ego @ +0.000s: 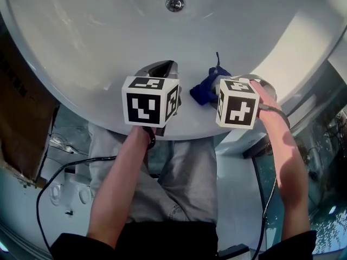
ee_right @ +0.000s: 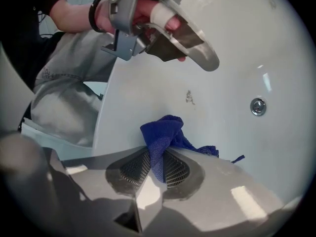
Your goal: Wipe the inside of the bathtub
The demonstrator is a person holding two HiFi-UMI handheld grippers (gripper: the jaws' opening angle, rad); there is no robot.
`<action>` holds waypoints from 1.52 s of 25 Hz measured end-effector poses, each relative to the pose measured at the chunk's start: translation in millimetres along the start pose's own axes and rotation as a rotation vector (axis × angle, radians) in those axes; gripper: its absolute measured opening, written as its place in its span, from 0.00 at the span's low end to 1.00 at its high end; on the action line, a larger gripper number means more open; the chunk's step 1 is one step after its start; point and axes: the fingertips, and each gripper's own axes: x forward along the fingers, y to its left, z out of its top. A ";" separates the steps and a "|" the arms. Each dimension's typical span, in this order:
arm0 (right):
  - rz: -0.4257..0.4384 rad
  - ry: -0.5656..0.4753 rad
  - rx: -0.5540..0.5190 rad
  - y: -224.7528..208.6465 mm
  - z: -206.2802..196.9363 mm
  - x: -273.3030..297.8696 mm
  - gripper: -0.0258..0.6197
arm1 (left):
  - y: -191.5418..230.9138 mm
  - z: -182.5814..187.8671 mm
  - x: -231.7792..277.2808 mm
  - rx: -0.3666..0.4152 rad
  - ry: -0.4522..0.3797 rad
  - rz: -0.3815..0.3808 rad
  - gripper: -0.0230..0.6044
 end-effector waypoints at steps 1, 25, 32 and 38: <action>0.013 -0.008 0.007 8.3 -0.4 -2.7 0.14 | -1.9 -0.8 -0.5 0.005 0.003 -0.001 0.04; 0.143 -0.294 0.126 52.0 15.5 -55.1 0.14 | -17.9 14.8 12.6 -0.027 -0.021 0.003 0.04; -0.018 -0.384 0.115 -15.4 33.8 -94.3 0.14 | -14.0 8.7 18.7 -0.036 -0.005 0.028 0.04; -0.162 -0.320 0.063 -93.9 43.6 -103.9 0.14 | -1.8 14.9 27.9 -0.095 -0.033 0.016 0.04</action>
